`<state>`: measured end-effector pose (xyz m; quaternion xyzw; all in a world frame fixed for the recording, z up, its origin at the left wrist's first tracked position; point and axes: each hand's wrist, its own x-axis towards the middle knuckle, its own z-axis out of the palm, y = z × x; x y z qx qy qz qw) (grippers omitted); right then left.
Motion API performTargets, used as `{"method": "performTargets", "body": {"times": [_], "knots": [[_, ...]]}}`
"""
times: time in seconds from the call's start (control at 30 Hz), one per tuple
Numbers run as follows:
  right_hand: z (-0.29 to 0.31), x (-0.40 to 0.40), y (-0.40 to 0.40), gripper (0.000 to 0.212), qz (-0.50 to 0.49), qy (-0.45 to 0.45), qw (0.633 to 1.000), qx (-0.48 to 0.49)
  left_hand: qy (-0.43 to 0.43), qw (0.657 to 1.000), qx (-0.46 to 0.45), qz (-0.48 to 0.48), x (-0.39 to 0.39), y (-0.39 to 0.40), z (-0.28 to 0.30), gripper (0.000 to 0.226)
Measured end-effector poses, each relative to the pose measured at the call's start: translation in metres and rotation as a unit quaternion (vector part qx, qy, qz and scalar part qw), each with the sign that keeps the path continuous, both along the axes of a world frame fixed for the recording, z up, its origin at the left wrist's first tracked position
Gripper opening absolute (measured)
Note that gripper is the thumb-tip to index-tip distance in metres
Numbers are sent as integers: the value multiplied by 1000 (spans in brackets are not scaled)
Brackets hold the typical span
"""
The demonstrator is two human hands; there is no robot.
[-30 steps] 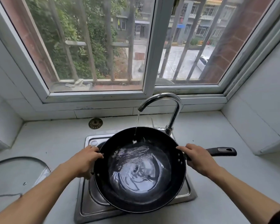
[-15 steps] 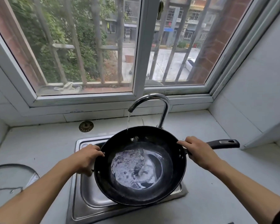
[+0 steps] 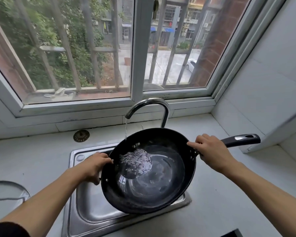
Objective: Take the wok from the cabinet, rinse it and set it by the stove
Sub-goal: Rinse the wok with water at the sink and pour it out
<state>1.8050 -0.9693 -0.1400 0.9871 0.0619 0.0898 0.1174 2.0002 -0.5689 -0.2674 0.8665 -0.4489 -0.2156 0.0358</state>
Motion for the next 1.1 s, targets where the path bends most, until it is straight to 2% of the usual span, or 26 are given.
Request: {"method": "performTargets", "body": {"times": [0.17, 0.33, 0.6, 0.73, 0.83, 1.1], "knots": [[12, 2, 4, 63, 6, -1, 1000, -28, 0, 1000, -2, -10, 3, -2, -10, 85], [23, -3, 10, 61, 5, -14, 999, -46, -16, 999, -47, -15, 3, -4, -18, 78], [44, -15, 24, 57, 7, -50, 996, -74, -28, 997, -75, -13, 9, -12, -27, 86], [50, -18, 32, 53, -2, -52, 995, -87, -31, 992, -119, -25, 11, -17, -26, 76], [50, -19, 36, 52, -9, -52, 994, -96, -39, 990, -132, -33, 13, -20, -30, 69], [43, -27, 41, 59, -49, -59, 992, -96, -58, 988, -146, -4, 14, -26, -23, 72]]}}
